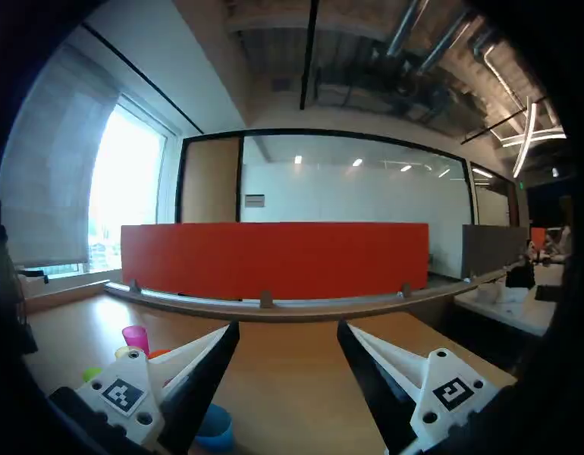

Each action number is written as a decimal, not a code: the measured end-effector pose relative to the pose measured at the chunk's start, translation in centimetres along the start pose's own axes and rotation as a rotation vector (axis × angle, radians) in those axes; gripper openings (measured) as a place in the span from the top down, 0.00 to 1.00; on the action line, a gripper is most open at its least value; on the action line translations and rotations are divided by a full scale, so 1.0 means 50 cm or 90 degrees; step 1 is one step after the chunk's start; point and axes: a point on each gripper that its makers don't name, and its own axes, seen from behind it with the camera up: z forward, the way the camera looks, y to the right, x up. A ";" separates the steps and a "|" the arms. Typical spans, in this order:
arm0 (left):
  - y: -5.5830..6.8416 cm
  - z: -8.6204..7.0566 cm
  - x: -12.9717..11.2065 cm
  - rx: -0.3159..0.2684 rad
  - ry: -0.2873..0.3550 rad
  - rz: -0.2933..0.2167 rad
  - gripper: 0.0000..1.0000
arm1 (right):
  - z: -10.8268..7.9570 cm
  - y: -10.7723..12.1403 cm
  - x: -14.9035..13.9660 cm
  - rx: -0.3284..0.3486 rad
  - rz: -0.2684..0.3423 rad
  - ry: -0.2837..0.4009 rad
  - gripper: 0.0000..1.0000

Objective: Pour water

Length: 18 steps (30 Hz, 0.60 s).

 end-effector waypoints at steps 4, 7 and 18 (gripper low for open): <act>-0.006 0.009 -0.009 0.024 0.002 0.006 0.03 | 0.002 -0.001 -0.008 -0.001 0.022 -0.009 0.00; -0.015 0.013 -0.008 0.044 0.016 0.004 0.03 | 0.003 0.001 -0.012 -0.004 0.037 -0.014 0.00; -0.020 0.030 -0.074 0.060 0.017 -0.035 0.03 | 0.001 0.005 0.007 -0.027 0.036 -0.005 0.00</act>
